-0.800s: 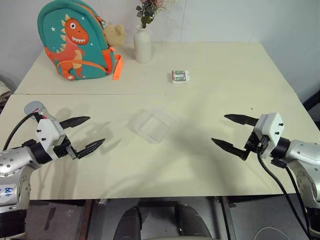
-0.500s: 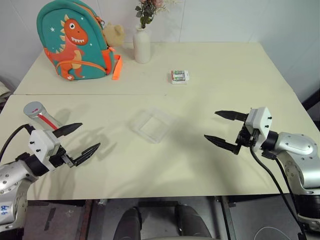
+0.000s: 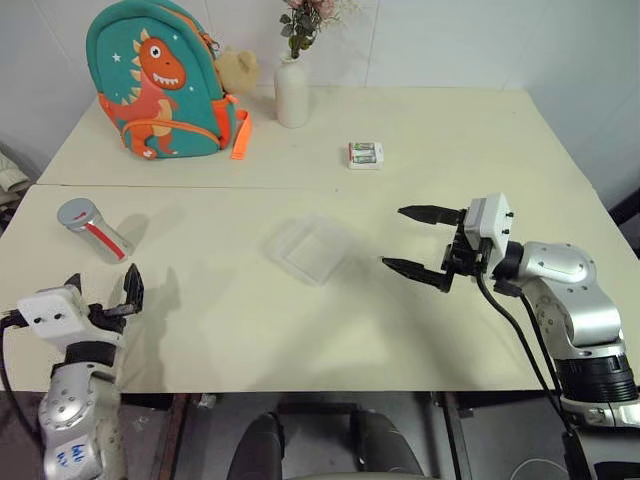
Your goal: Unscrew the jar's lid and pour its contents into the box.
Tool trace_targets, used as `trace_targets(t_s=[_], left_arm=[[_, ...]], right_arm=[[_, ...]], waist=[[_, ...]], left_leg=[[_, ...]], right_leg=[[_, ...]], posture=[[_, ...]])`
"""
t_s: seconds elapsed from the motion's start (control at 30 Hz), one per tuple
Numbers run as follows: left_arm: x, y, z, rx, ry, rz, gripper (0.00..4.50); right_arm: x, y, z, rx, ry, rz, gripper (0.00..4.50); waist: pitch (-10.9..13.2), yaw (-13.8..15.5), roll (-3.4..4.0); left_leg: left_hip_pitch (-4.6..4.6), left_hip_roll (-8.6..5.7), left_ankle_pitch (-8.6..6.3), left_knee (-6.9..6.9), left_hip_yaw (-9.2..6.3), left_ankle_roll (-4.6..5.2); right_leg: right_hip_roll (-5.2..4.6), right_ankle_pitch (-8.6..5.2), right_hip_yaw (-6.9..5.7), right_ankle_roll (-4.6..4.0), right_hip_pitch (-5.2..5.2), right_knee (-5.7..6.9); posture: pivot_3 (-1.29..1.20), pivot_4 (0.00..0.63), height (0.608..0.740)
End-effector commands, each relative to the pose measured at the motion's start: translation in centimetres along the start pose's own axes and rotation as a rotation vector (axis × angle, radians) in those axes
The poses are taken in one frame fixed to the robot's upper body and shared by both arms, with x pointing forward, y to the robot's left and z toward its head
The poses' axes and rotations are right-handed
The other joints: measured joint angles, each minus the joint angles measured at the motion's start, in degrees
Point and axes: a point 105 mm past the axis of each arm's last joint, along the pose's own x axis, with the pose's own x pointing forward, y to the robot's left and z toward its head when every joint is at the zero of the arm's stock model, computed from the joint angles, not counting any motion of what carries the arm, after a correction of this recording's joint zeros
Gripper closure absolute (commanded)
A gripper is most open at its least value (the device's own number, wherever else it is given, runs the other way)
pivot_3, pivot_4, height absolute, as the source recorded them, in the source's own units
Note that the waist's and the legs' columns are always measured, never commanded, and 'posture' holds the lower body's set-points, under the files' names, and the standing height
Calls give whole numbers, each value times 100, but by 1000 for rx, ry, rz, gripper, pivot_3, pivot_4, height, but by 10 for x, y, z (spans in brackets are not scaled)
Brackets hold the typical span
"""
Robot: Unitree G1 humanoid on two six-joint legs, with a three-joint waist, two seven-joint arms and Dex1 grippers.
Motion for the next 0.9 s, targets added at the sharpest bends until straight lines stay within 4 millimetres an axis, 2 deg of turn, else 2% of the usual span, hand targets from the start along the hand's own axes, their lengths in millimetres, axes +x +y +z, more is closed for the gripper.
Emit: trace_targets(t_s=[0.03,0.2,0.43,0.77,0.9], left_arm=[[10,-1,13,21,-55,44,13],[28,-4,13,14,-66,100,13],[35,-2,8,-15,-71,216,13],[52,2,6,-42,-64,311,13],[70,0,3,-30,-56,306,13]], right_arm=[[4,-1,16,-39,-54,7,0],[13,-3,20,-47,-79,-9,0],[23,-1,23,-35,-109,5,0],[24,0,23,-24,-101,9,0],[25,1,24,-23,-101,6,0]], waist=[[0,-1,0],[0,-24,0],[0,-1,0],[0,1,0],[0,-6,0]], left_leg=[[0,0,0,3,0,0],[1,0,0,10,4,0],[-8,2,-3,7,3,-3],[-9,1,-4,9,2,-3],[-8,1,-3,8,2,-3]], right_leg=[[0,0,0,-1,0,0],[1,2,2,-3,0,1],[3,7,2,5,-6,-1],[3,9,1,8,-4,-2],[5,9,1,8,-5,-1]], posture=[[0,150,740],[0,150,740],[0,150,740],[0,150,740],[0,150,740]])
